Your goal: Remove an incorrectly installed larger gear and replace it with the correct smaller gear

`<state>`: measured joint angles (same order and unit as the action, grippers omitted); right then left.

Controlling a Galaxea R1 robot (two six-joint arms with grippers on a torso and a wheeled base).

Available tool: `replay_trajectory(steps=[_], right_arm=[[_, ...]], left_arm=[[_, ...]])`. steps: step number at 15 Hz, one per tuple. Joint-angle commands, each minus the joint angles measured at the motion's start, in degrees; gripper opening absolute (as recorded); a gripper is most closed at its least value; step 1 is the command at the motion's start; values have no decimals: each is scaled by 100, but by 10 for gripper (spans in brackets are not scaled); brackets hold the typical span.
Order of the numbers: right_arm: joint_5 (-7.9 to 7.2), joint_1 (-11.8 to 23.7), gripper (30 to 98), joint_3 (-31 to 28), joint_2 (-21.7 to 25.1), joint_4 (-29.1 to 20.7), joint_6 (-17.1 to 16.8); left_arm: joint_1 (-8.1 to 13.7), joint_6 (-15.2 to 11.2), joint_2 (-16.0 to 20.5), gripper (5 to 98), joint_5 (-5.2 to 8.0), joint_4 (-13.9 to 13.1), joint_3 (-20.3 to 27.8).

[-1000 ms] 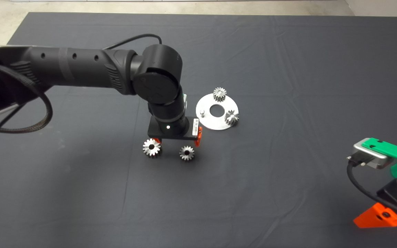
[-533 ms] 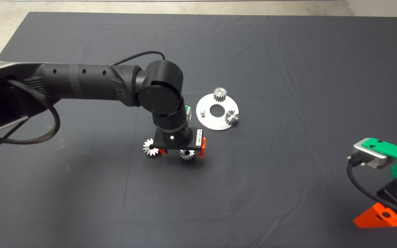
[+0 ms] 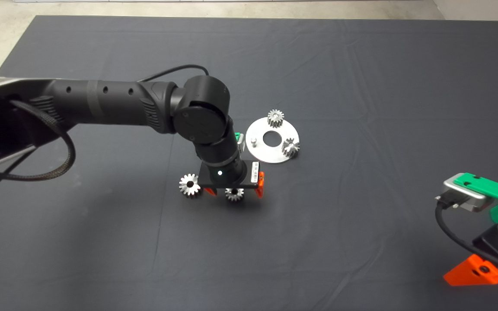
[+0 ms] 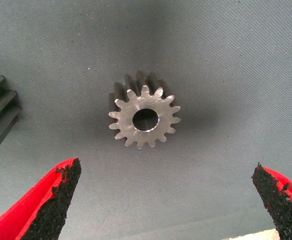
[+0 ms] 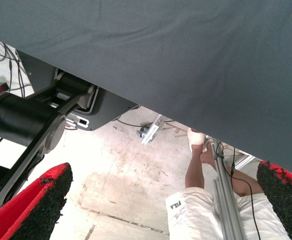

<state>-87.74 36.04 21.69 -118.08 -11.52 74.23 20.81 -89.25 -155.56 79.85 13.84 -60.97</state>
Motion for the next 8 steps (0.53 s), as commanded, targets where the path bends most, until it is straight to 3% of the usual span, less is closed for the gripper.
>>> replay_trajectory(steps=[1,3,8], right_arm=[[-534,70,977,-26,-1,-157,38],[-534,70,977,-26,-1,-158,38],[-534,70,977,-26,-1,-149,38]], left_arm=[[-76,173,-89,883,13,-92,-269],[-156,232,-265,883,66,-92,-459],[-156,232,-287,883,66,-92,-476]])
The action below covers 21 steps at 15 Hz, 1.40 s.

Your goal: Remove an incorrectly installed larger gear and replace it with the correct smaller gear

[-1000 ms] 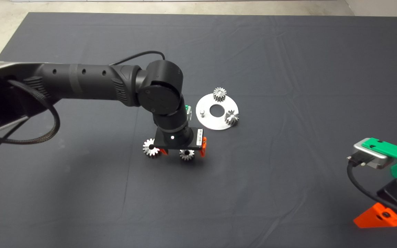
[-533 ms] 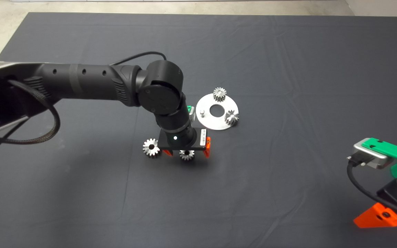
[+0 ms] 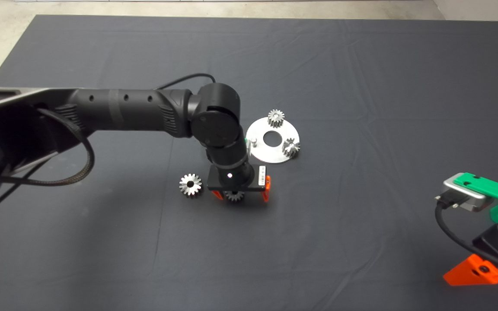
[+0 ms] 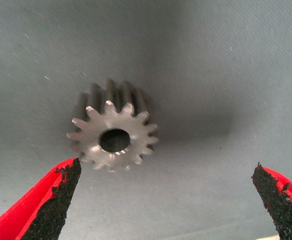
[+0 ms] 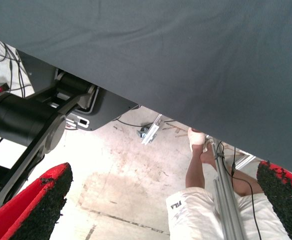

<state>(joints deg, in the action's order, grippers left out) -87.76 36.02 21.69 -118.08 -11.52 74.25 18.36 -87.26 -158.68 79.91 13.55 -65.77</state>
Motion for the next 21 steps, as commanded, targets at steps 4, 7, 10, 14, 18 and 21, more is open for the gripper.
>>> replay_trajectory(steps=[4,7,10,14,18,21], right_arm=[[-532,72,977,-26,-1,-149,37],[-532,72,977,-26,8,-149,37],[-540,72,977,-26,8,-131,37],[-540,72,977,-26,8,-140,28],[-540,72,977,-26,8,-149,28],[-540,72,977,-26,8,-140,28]], left_arm=[[89,50,25,883,85,-55,-49],[89,104,34,883,86,-32,-57],[89,139,87,883,101,-2,-40],[89,139,78,883,174,55,13],[89,139,69,883,174,112,57],[81,139,59,883,174,130,57]])
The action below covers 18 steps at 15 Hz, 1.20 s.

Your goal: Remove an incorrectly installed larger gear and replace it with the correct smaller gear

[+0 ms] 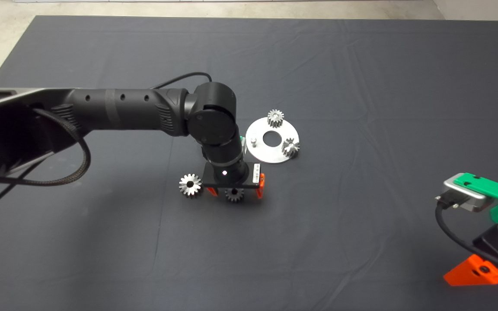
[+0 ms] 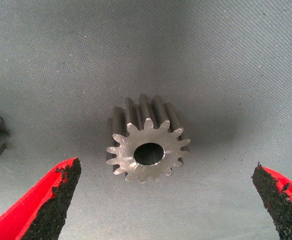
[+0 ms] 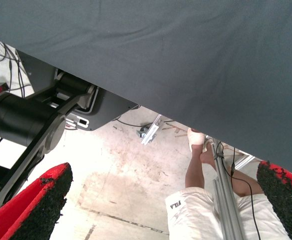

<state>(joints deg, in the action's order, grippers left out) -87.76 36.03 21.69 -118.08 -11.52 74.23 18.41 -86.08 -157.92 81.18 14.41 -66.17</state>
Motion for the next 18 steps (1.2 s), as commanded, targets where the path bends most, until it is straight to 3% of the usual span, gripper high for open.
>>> replay_trajectory(steps=[1,6,14,18], right_arm=[[-540,71,977,-26,-1,-140,30],[-540,71,977,-26,-12,-140,30],[-540,71,977,-26,-18,-131,30],[-532,71,977,-26,-10,-131,30]], left_arm=[[67,21,-34,883,47,79,97],[58,21,-16,883,47,291,150],[-30,21,28,883,56,405,141],[-144,205,63,883,56,501,97]])
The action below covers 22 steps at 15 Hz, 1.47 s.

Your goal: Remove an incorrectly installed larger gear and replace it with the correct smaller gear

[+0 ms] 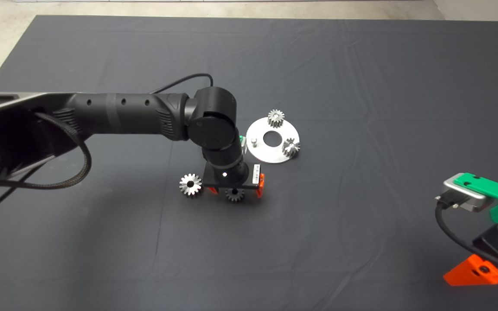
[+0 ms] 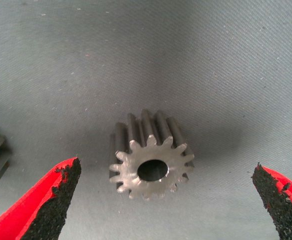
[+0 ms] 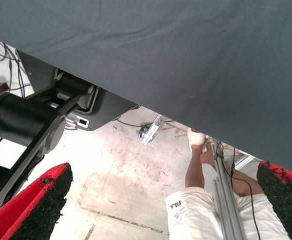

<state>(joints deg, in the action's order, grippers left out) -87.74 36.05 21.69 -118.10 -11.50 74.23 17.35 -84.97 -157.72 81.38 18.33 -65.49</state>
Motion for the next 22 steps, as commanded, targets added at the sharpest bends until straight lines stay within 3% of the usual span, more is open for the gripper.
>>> replay_trajectory(steps=[1,9,10,13,17,22], right_arm=[[-534,70,977,-26,-7,-134,22],[-534,70,977,-35,-7,-134,13],[-534,70,977,-35,-7,-133,13],[-525,70,977,-43,1,-151,13],[-516,70,977,-52,1,-134,-14],[-516,70,977,-52,1,-134,-22]], left_arm=[[-48,95,43,883,36,127,29],[-127,104,17,883,36,145,-68],[-120,111,7,883,62,153,-104],[-118,104,-36,883,300,224,-129],[-118,113,-18,883,395,285,-175],[-120,113,-80,849,405,285,-167]])
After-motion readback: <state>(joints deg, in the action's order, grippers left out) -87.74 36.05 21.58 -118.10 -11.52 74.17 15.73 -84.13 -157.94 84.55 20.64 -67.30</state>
